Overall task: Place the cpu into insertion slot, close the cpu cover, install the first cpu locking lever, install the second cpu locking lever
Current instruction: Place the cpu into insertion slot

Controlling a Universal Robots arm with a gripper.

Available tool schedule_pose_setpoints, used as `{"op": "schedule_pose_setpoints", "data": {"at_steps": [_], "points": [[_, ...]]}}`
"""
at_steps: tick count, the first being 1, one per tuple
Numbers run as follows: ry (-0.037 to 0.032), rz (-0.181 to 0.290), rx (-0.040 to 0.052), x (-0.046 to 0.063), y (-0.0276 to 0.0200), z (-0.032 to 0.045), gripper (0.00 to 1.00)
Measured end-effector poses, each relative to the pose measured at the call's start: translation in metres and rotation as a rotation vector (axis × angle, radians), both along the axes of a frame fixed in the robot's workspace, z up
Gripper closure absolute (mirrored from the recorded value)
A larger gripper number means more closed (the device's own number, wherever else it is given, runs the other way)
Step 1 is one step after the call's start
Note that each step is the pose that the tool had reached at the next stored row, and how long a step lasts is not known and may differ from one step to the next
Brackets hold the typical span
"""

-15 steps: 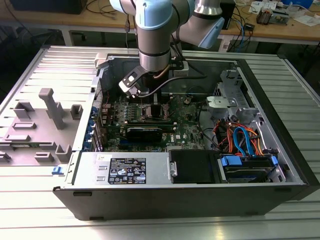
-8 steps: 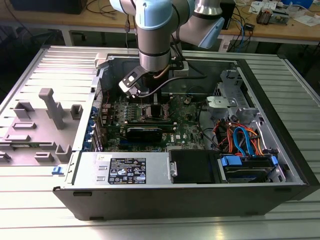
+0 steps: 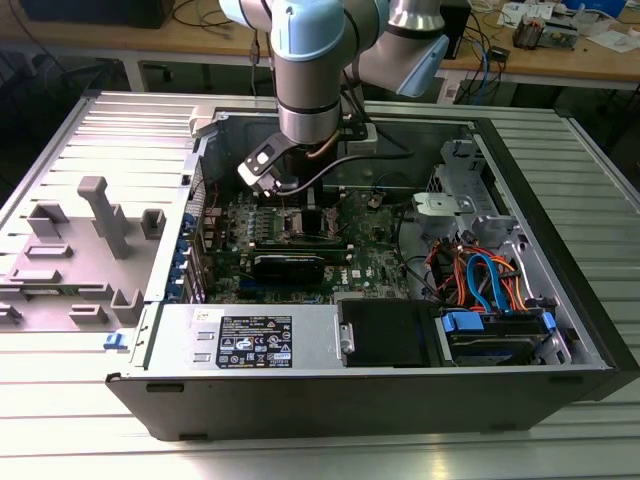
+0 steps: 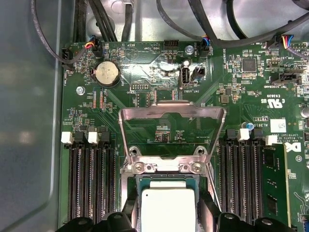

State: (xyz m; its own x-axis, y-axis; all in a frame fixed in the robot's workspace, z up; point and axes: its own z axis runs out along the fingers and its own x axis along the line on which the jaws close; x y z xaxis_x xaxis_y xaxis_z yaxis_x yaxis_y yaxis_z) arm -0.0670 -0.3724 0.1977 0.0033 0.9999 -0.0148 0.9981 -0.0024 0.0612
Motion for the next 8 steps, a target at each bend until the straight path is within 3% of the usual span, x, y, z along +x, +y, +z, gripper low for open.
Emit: {"op": "schedule_pose_setpoints", "data": {"at_steps": [6, 8], "points": [[0.0002, 0.000, 0.0009, 0.0000, 0.0000, 0.0021, 0.38], [0.0019, 0.000, 0.0010, 0.0000, 0.0000, 0.0072, 0.38]]}}
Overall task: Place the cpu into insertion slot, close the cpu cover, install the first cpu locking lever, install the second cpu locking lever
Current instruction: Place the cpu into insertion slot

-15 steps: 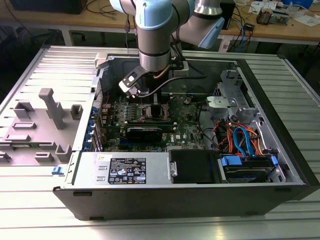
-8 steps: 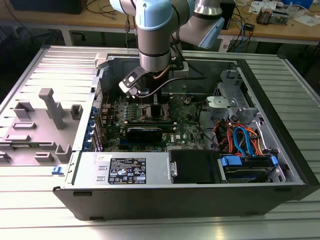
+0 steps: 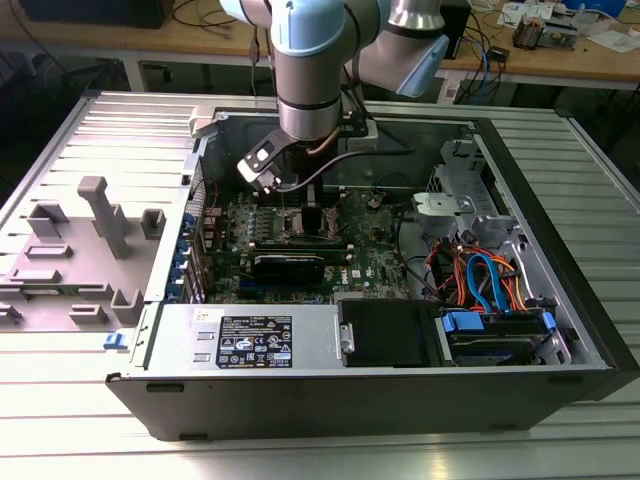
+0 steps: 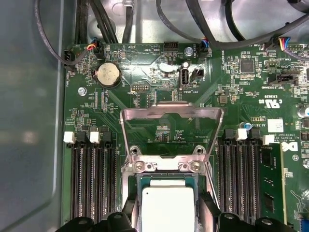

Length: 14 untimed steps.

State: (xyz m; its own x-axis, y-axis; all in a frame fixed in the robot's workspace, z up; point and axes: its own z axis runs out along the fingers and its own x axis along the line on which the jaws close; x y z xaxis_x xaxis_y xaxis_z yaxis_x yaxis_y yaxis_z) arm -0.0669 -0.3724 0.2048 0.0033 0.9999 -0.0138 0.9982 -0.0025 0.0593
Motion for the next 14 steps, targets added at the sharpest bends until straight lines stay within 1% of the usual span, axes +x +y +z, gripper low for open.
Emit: {"op": "schedule_pose_setpoints", "data": {"at_steps": [2, 5, 7, 8, 9, 10, 13, 14], "points": [[0.0037, 0.000, 0.0000, 0.000, 0.0000, 0.0066, 0.38], [0.0093, 0.000, 0.0001, 0.000, 0.0000, 0.0126, 0.38], [0.0188, 0.000, 0.0000, 0.001, 0.0000, 0.0194, 0.53], [0.0216, 0.000, 0.0001, 0.002, 0.0000, 0.0201, 0.59], [0.0226, 0.000, 0.0003, 0.002, 0.0000, 0.0201, 0.65], [0.0227, 0.000, 0.0002, 0.002, 0.0000, 0.0201, 0.65], [0.0231, 0.000, 0.0000, 0.002, 0.0000, 0.0202, 0.83], [0.0232, 0.000, 0.0000, 0.002, 0.0000, 0.0202, 0.83]]}}
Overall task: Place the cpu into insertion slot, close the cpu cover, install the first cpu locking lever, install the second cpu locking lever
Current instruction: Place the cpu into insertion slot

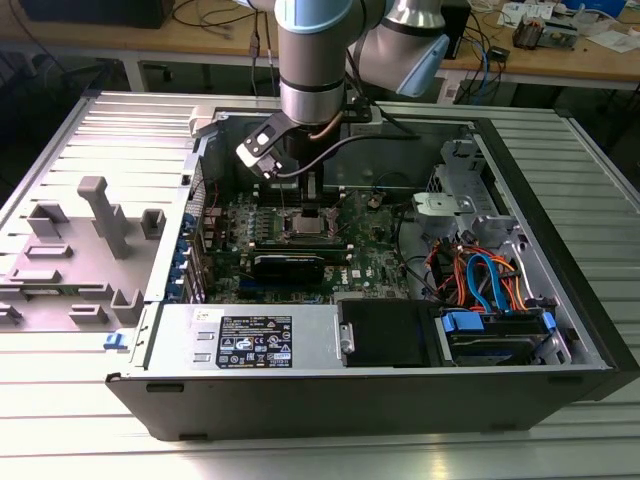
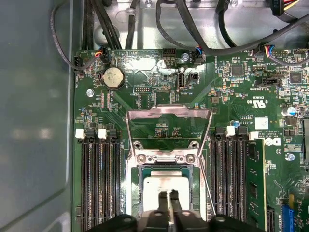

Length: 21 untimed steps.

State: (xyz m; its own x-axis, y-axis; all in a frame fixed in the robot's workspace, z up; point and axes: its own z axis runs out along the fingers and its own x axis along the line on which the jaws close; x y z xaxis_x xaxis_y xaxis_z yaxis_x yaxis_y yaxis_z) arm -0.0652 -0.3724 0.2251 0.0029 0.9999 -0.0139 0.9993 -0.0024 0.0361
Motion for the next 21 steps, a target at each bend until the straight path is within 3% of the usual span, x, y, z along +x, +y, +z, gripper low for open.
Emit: {"op": "schedule_pose_setpoints", "data": {"at_steps": [1, 2, 21], "points": [[0.0001, 0.000, 0.0000, 0.0000, 0.0000, 0.0000, 0.83], [0.0002, 0.000, 0.0000, 0.0000, 0.0000, 0.0000, 0.89], [0.0076, 0.000, 0.0000, 0.0003, 0.0000, 0.0000, 0.89]]}}
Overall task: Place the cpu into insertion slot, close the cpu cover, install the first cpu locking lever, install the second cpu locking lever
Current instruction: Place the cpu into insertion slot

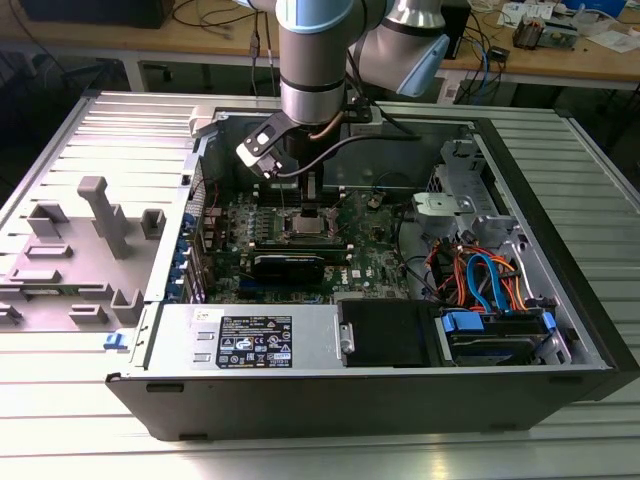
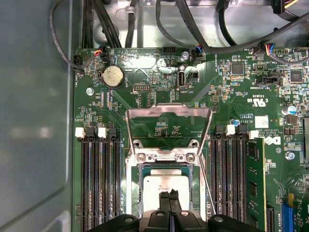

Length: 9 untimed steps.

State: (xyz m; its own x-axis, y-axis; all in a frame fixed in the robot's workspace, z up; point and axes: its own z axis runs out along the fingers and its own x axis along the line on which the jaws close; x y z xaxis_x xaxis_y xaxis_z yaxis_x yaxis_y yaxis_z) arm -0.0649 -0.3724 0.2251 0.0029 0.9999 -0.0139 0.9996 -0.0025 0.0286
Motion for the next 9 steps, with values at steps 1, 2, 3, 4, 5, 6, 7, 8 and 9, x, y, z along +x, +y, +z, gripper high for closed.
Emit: {"op": "schedule_pose_setpoints", "data": {"at_steps": [1, 2, 3, 4, 5, 6, 7, 8, 9], "points": [[0.0001, 0.000, 0.0000, 0.0000, 0.0000, 0.0000, 0.89], [0.0001, 0.000, -0.0001, 0.0000, 0.0000, 0.0000, 0.89], [0.0002, 0.000, 0.0000, 0.0000, 0.0000, 0.0000, 0.89], [0.0001, 0.000, 0.0001, 0.0000, 0.0000, 0.0000, 0.89], [0.0001, 0.000, 0.0002, 0.0000, 0.0000, 0.0004, 0.89], [0.0002, 0.000, 0.0001, 0.0000, 0.0000, 0.0014, 0.89], [0.0003, 0.000, 0.0001, 0.0000, 0.0000, 0.0023, 0.89], [0.0003, 0.000, 0.0002, 0.0000, 0.0000, 0.0028, 0.89], [0.0004, 0.000, 0.0001, 0.0000, 0.0000, 0.0035, 0.89]]}}
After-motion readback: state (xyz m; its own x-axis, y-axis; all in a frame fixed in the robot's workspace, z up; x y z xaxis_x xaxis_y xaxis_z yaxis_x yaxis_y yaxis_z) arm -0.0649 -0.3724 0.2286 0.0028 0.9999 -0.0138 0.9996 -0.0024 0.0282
